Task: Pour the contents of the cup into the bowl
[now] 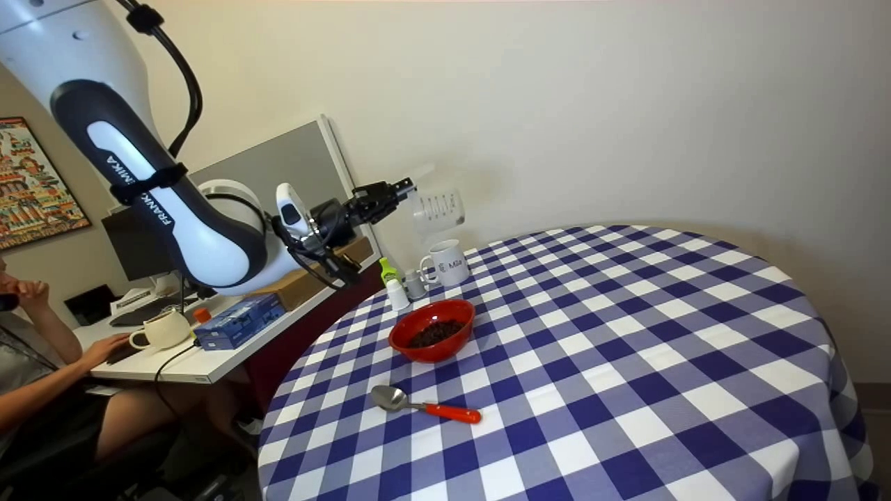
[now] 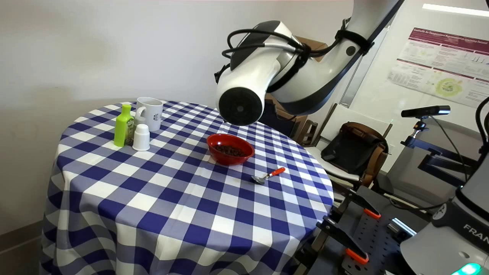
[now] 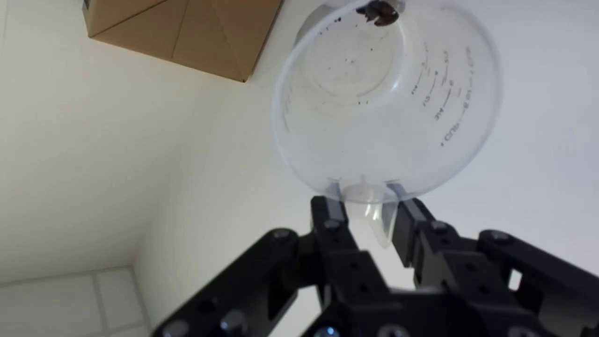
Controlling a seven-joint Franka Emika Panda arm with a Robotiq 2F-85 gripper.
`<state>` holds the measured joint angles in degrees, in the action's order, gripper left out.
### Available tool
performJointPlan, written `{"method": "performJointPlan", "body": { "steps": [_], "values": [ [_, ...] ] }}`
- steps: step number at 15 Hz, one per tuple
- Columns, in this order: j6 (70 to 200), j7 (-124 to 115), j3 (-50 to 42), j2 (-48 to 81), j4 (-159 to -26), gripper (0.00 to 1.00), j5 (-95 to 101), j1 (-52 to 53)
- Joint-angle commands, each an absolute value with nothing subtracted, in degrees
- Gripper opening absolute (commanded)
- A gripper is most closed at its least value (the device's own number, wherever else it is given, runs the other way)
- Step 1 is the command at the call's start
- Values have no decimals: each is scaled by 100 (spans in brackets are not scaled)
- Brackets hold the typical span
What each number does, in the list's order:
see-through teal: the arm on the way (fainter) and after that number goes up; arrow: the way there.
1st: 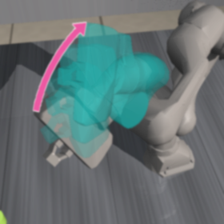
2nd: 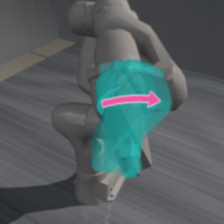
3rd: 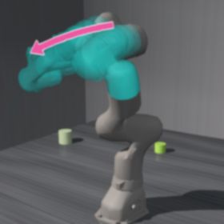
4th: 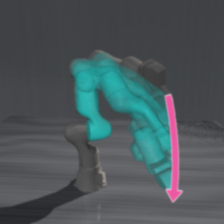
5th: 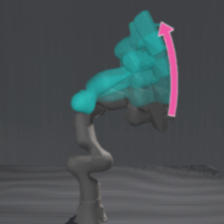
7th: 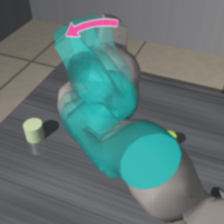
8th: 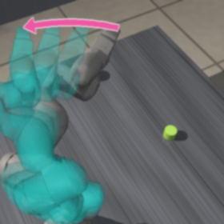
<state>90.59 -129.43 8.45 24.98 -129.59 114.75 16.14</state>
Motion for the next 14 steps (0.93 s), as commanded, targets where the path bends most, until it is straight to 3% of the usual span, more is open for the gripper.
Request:
{"method": "performJointPlan", "body": {
  "steps": [1, 14],
  "values": [
    [8444, -13176, 993, 2554, -13189, 10, 11818, 1513],
    [6873, -13045, 1029, 2957, -13547, 10, 13079, 1520]
  ]
}}
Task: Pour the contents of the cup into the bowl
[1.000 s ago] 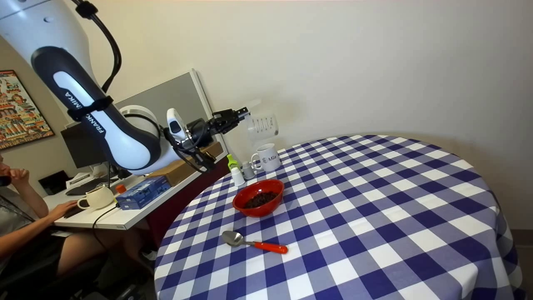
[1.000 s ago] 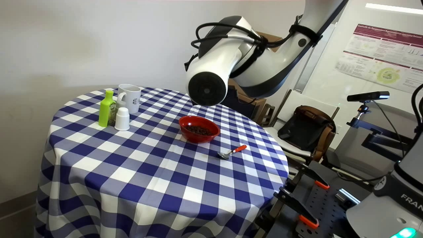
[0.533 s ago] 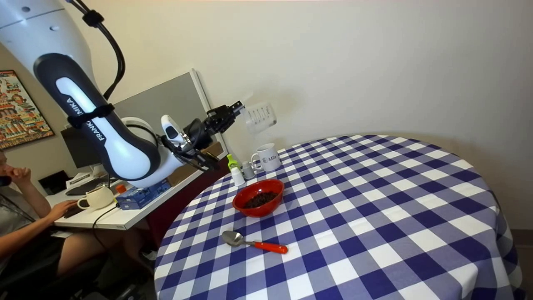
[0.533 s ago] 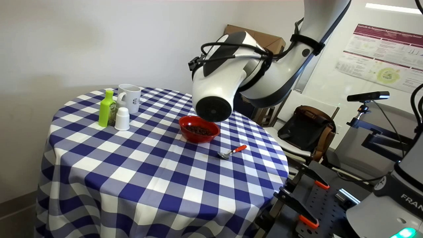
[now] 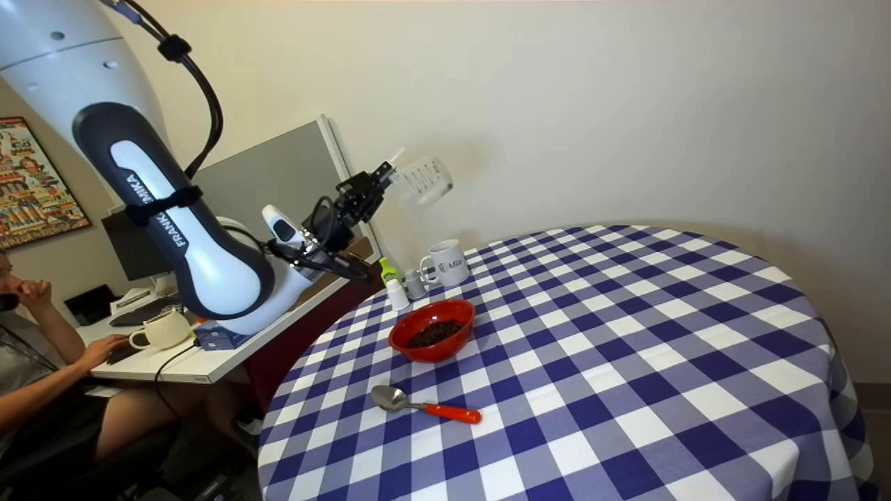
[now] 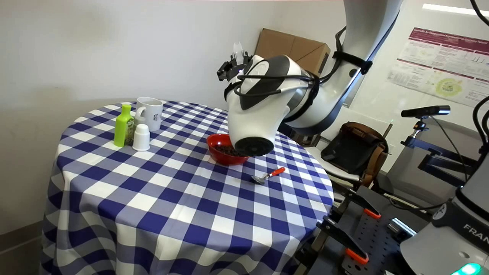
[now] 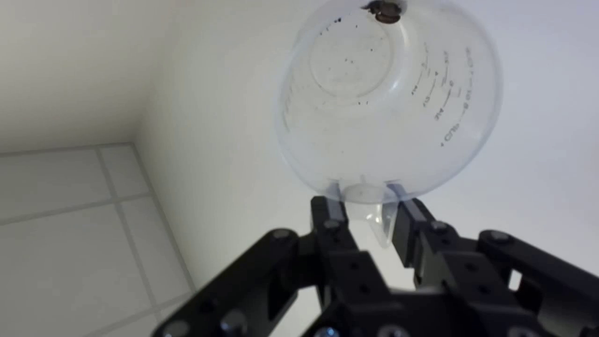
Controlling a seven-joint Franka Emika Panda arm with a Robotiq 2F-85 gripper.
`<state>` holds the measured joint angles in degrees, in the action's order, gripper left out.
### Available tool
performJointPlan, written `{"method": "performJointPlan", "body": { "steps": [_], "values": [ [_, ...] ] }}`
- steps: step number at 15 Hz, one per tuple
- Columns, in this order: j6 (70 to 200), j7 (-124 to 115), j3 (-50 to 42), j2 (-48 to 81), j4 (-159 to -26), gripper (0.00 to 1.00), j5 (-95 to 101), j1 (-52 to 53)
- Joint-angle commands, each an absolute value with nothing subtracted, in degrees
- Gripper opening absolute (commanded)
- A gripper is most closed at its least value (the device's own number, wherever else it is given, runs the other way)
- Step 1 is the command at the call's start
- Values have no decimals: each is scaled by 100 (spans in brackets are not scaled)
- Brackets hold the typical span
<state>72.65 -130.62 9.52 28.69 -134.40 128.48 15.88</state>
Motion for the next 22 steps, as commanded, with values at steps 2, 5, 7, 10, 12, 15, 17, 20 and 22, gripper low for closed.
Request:
{"method": "performJointPlan", "body": {
  "steps": [2, 5, 7, 10, 12, 15, 17, 20, 22],
  "values": [
    [6620, -12985, 1009, 3039, -13564, 10, 13142, 1526],
    [6292, -12947, 994, 3145, -13555, 10, 13225, 1525],
    [6084, -12898, 980, 3216, -13560, 10, 13274, 1530],
    [5804, -12834, 964, 3325, -13570, 10, 13335, 1531],
    [5589, -12762, 938, 3394, -13587, 10, 13396, 1544],
    [5332, -12642, 916, 3489, -13594, 10, 13482, 1544],
    [5201, -12542, 904, 3543, -13583, 10, 13533, 1540],
    [5063, -12406, 885, 3597, -13581, 10, 13595, 1528],
    [4997, -12336, 873, 3622, -13582, 10, 13640, 1518]
  ]
}}
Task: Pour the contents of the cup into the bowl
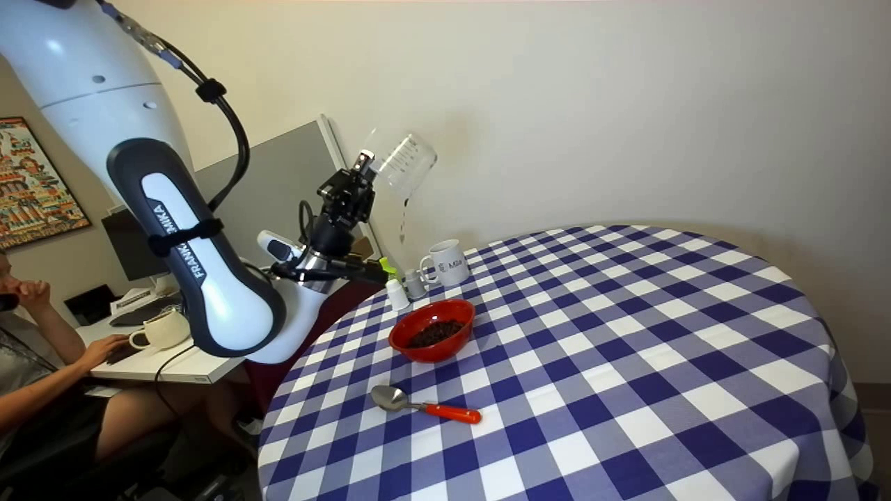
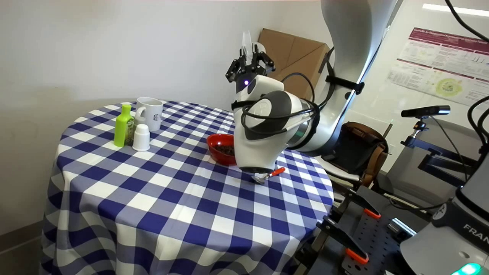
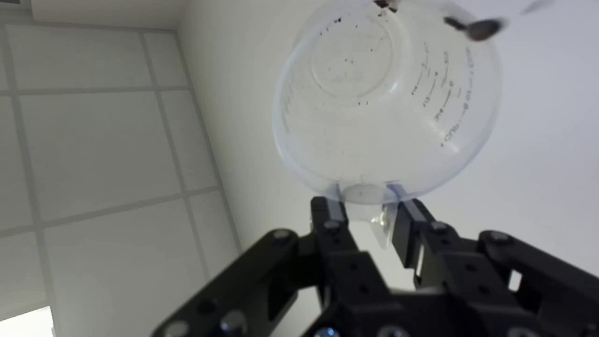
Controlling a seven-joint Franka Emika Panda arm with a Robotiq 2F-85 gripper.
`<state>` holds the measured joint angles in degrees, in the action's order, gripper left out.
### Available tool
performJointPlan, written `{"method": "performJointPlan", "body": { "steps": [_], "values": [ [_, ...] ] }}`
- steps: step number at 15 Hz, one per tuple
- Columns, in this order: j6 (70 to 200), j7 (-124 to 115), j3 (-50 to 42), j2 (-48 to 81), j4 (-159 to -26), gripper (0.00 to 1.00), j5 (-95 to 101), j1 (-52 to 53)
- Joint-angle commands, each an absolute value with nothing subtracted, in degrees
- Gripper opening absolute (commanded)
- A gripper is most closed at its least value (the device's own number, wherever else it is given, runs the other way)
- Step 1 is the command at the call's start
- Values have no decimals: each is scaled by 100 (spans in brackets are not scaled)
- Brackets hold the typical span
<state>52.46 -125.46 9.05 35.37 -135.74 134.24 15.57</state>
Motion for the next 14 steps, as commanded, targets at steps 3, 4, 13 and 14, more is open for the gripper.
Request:
{"method": "performJointPlan", "body": {
  "steps": [3, 4, 13, 14],
  "values": [
    [4973, -12249, 898, 3648, -13562, 10, 13647, 1475],
    [5079, -12253, 964, 3620, -13535, 10, 13568, 1422],
    [7950, -12384, 1717, 2635, -12684, 10, 12220, 626],
    [8351, -12355, 1710, 2512, -12566, 10, 12055, 573]
  ]
}}
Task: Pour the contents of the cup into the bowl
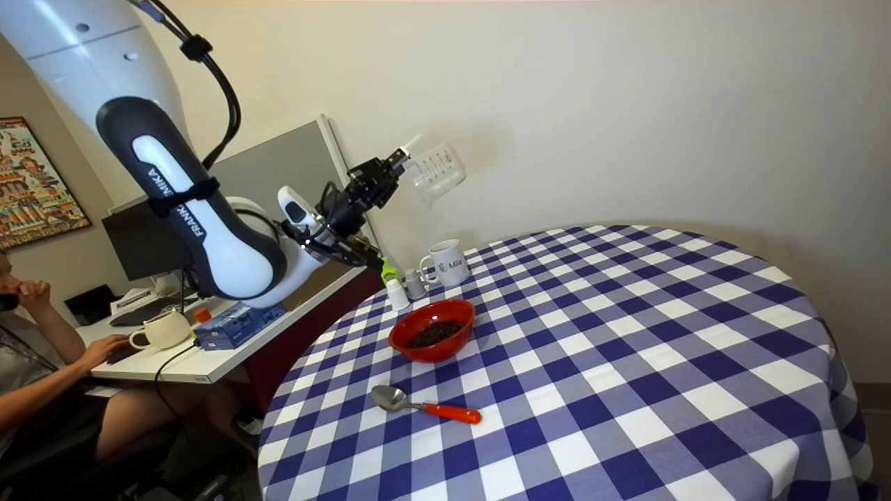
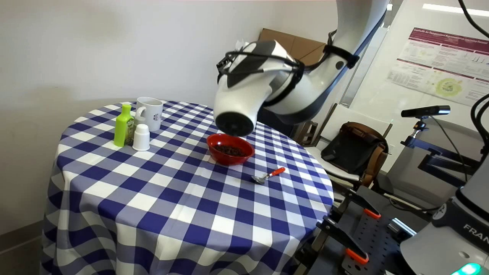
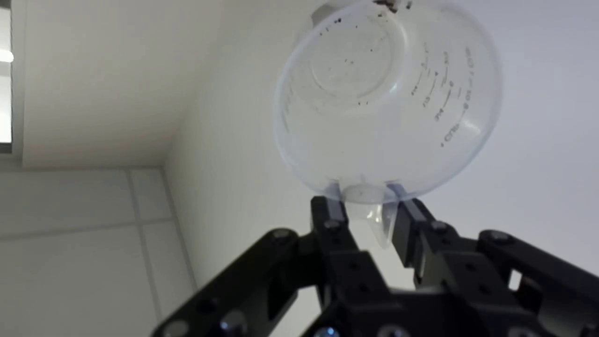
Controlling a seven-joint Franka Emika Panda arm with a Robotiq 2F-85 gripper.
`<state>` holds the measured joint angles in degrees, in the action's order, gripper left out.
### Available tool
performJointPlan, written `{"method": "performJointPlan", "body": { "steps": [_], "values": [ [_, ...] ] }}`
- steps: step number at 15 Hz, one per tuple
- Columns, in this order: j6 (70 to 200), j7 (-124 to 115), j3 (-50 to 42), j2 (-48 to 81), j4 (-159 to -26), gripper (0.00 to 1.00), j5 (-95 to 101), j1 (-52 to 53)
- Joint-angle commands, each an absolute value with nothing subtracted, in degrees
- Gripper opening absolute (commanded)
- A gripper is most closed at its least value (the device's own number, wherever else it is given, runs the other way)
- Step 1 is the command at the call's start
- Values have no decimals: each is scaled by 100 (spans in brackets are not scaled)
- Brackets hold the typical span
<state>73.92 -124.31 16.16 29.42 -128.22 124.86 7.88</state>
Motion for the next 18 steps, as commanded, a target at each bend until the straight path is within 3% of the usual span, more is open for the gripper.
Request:
{"method": "performJointPlan", "body": {
  "steps": [1, 13, 18],
  "values": [
    [8715, -12352, 1685, 2396, -12427, 10, 11852, 523],
    [13574, -11174, 530, 1450, -11142, 10, 9144, -648],
    [14605, -9915, 147, 1673, -11100, 10, 7128, -1297]
  ]
}}
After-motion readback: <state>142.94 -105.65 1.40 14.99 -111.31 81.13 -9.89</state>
